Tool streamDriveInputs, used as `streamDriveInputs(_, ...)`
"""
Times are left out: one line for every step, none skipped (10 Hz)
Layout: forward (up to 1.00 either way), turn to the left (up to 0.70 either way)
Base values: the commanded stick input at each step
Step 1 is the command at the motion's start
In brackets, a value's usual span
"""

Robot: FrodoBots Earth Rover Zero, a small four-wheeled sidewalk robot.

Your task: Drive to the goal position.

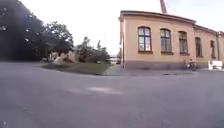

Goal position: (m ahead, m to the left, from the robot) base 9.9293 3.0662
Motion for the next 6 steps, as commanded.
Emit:
streamDriveInputs(0.44, 0.02)
streamDriveInputs(0.44, 0.02)
streamDriveInputs(0.44, 0.02)
streamDriveInputs(0.44, 0.02)
streamDriveInputs(0.44, 0.02)
streamDriveInputs(0.44, 0.02)
